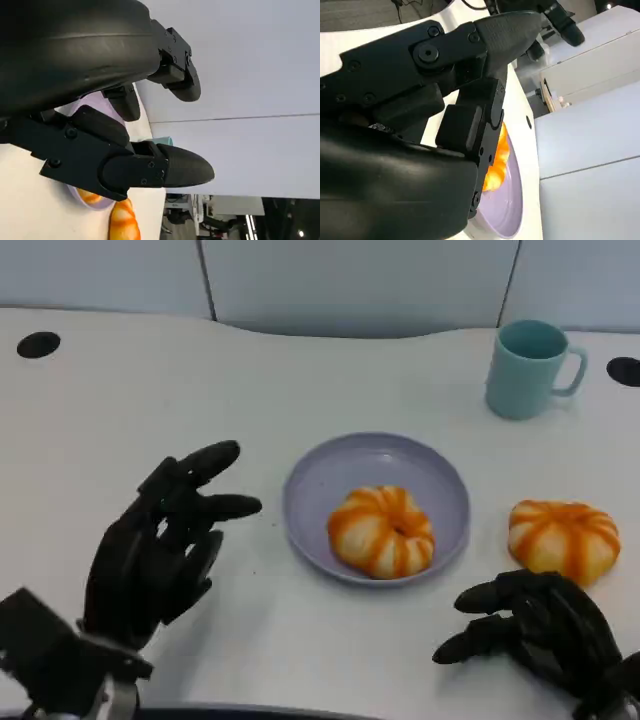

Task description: Grasp the bread from the table and place it into the plate.

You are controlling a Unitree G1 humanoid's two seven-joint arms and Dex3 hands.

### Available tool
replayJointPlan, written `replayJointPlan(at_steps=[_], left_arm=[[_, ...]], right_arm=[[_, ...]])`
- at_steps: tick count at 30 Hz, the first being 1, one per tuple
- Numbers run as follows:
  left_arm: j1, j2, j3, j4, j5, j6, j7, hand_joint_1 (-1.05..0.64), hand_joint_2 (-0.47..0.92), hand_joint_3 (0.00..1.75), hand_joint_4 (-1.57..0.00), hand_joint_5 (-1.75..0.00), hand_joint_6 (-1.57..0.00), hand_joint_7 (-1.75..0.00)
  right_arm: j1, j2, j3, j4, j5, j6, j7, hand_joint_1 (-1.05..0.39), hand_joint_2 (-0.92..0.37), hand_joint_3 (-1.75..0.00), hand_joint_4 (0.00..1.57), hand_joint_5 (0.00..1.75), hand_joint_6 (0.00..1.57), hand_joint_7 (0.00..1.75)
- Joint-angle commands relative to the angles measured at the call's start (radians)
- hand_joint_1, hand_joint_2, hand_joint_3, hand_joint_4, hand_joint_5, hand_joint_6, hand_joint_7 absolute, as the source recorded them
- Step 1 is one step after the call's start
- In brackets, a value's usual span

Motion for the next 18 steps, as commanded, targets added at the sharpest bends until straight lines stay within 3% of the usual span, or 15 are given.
replayJointPlan(at_steps=[1,3,10,18], left_arm=[[0.078,-0.006,0.045,-0.091,-0.066,0.072,-0.024,-0.81,0.92,0.36,-0.22,-1.37,-0.40,-0.55],[0.111,-0.013,0.065,-0.115,-0.088,0.084,-0.037,-0.80,0.92,0.36,-0.23,-1.44,-0.43,-0.60],[0.169,-0.022,0.105,-0.129,-0.136,0.133,-0.111,-0.74,0.92,0.33,-0.24,-1.71,-0.26,-1.23],[0.215,-0.036,0.123,-0.130,-0.105,0.207,-0.081,-0.72,0.92,0.25,-0.30,-1.75,-0.26,-1.55]], right_arm=[[0.032,-0.010,0.002,0.025,-0.020,0.001,-0.006,-0.68,-0.92,-0.11,1.46,0.11,1.40,0.00],[0.037,-0.010,0.006,0.015,-0.024,-0.005,-0.010,-0.68,-0.92,-0.12,1.46,0.11,1.39,0.00],[0.048,-0.007,0.010,-0.008,-0.028,-0.003,-0.019,-0.67,-0.92,-0.13,1.47,0.11,1.40,0.01],[0.062,-0.008,0.010,-0.041,-0.019,0.034,-0.019,-0.67,-0.92,-0.12,1.48,0.11,1.40,0.00]])
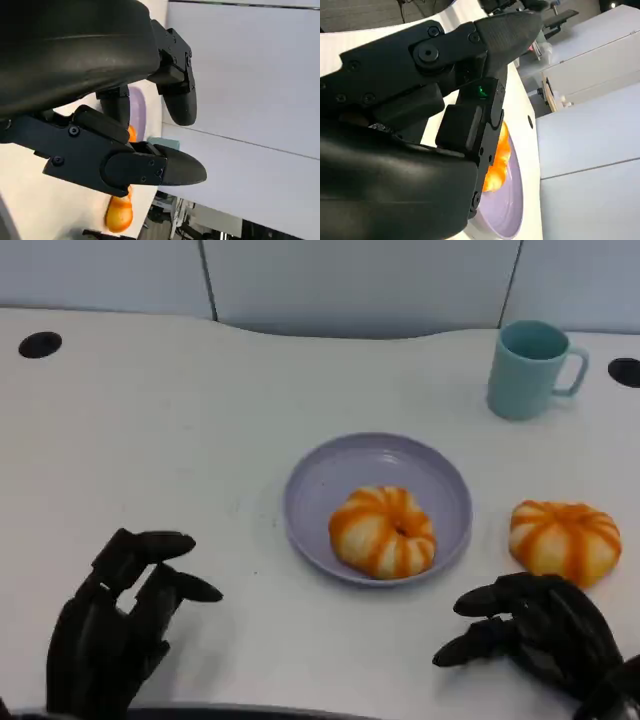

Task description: Grasp the bread from the table and place it into the plate.

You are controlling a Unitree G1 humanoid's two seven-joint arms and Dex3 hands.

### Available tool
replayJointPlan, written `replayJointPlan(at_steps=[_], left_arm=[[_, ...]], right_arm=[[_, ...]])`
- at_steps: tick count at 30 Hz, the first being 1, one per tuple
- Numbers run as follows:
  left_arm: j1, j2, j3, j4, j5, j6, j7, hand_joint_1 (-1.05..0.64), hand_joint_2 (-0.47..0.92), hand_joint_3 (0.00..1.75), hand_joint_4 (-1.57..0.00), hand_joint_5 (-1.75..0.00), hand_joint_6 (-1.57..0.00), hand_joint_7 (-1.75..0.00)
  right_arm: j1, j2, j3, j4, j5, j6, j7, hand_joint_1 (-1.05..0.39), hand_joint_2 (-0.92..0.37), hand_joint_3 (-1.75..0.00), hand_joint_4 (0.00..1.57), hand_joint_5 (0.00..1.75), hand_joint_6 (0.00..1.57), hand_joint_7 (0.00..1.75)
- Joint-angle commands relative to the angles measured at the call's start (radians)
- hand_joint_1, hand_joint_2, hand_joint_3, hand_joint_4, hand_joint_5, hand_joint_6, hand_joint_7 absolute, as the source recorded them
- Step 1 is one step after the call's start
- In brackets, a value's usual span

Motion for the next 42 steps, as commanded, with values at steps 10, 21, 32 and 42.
replayJointPlan(at_steps=[10,21,32,42], left_arm=[[0.027,-0.018,0.035,0.020,0.069,0.035,0.066,-0.65,0.92,0.20,-0.35,-1.75,-0.23,-1.71],[-0.001,-0.019,0.046,0.094,0.086,0.028,0.049,-0.67,0.92,0.20,-0.31,-1.75,-0.21,-1.68],[-0.025,-0.030,0.049,0.121,0.097,0.017,0.044,-0.66,0.92,0.18,-0.31,-1.75,-0.22,-1.70],[-0.027,-0.030,0.054,0.118,0.099,0.012,0.045,-0.63,0.92,0.21,-0.30,-1.75,-0.18,-1.75]], right_arm=[[0.082,-0.016,0.019,-0.083,-0.014,0.060,-0.036,-0.65,-0.92,-0.14,1.49,0.11,1.41,0.01],[0.087,-0.025,0.015,-0.104,-0.002,0.070,-0.027,-0.64,-0.92,-0.16,1.47,0.11,1.39,0.00],[0.027,-0.041,-0.013,0.020,-0.003,0.036,-0.019,-0.65,-0.92,-0.14,1.47,0.12,1.40,0.01],[0.006,-0.045,-0.016,0.059,-0.017,0.029,-0.023,-0.66,-0.92,-0.13,1.47,0.12,1.40,0.01]])
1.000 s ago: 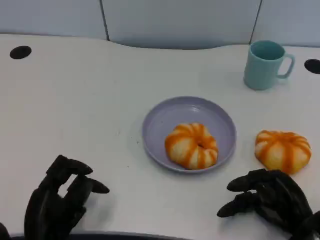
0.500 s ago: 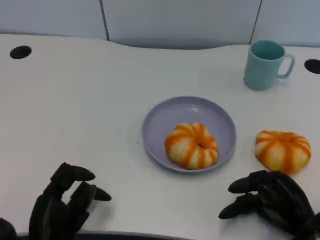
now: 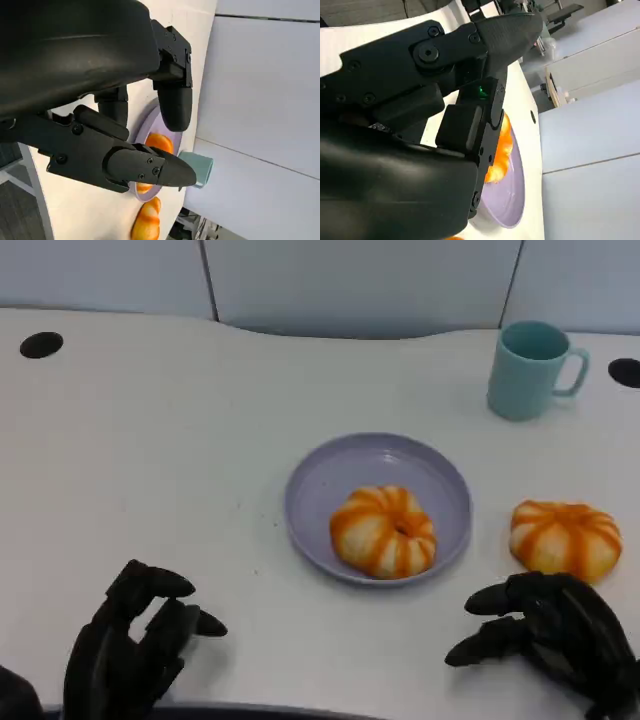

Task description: Grasp the bread from the table and place it into the plate.

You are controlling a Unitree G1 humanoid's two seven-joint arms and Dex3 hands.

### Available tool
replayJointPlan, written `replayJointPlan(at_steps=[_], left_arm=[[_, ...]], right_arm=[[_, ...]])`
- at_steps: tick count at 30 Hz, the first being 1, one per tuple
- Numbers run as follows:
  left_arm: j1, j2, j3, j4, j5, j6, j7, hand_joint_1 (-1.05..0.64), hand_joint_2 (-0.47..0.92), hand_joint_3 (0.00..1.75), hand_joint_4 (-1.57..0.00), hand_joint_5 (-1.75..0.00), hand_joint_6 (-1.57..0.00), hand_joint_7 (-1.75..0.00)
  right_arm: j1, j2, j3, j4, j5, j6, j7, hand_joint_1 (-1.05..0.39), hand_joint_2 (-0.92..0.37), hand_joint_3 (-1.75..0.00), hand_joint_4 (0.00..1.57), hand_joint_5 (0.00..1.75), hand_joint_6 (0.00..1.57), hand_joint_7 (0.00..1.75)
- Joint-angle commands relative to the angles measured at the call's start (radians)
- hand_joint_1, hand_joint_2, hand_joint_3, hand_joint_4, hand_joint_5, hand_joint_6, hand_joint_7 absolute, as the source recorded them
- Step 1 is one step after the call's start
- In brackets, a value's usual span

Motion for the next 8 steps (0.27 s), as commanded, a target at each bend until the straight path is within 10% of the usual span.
replayJointPlan(at_steps=[1,8], left_arm=[[-0.005,0.011,0.014,-0.006,-0.003,0.000,-0.008,-0.64,0.92,0.20,-0.31,-1.75,-0.19,-1.75],[-0.015,0.010,0.024,0.005,-0.016,-0.001,-0.024,-0.65,0.92,0.17,-0.32,-1.75,-0.19,-1.74]], right_arm=[[0.022,-0.017,0.002,0.025,-0.021,0.025,-0.023,-0.66,-0.92,-0.13,1.47,0.12,1.41,0.01],[0.033,-0.004,-0.004,0.000,-0.012,0.025,-0.016,-0.63,-0.92,-0.15,1.47,0.12,1.39,0.01]])
